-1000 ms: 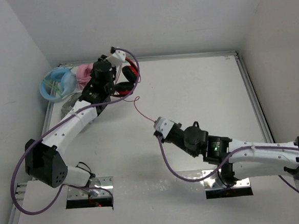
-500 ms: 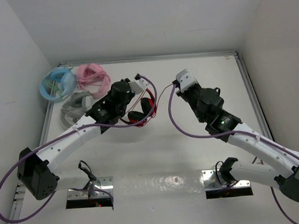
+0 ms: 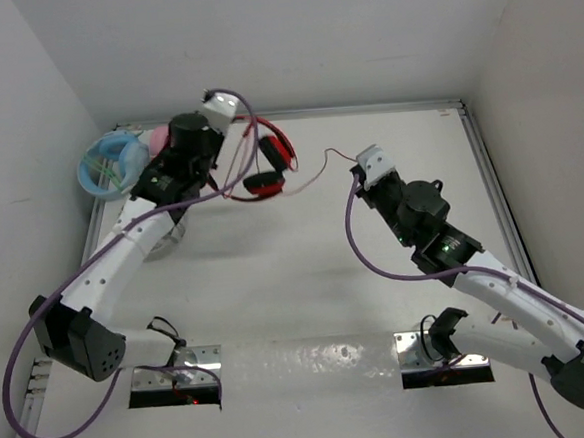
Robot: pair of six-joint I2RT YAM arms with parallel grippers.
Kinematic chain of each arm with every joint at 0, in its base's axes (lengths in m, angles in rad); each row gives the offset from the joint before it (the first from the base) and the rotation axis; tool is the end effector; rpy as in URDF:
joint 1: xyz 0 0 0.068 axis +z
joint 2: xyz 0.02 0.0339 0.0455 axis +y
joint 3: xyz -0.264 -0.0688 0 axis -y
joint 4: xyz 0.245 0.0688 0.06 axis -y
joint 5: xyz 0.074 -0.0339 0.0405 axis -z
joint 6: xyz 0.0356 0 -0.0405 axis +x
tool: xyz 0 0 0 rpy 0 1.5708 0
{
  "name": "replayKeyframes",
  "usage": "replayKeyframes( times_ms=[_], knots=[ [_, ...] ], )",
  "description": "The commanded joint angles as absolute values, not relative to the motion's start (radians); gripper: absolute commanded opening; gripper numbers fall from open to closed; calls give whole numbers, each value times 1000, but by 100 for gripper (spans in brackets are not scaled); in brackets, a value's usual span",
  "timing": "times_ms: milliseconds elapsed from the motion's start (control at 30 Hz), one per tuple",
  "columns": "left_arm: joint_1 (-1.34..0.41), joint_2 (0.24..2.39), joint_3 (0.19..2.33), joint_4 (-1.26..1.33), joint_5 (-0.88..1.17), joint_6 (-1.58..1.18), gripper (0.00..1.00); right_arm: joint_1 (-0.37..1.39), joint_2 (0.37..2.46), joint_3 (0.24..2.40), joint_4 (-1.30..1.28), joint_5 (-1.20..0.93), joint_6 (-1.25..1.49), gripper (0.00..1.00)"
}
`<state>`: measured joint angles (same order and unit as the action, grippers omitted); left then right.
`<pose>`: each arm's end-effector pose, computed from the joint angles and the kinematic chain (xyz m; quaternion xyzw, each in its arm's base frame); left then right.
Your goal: Wrap the headphones
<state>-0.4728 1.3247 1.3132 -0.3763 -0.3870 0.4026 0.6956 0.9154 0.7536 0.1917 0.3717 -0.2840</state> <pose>0.2735 -0.1248 0.3863 0.2482 0.7833 0.1403 0.5525 0.1754 0.1296 0.3458 -0.2050 0.6664 0.0181 0.7167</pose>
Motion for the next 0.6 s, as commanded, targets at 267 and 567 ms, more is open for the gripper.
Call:
replayKeyframes(
  times_ms=[267, 567],
  knots=[
    [-407, 1247, 1518, -351, -361, 10, 0, 797, 1015, 517, 331, 92, -35, 0],
    [-203, 1324, 1719, -446, -85, -212, 0, 1009, 1356, 488, 479, 37, 60, 0]
  ],
)
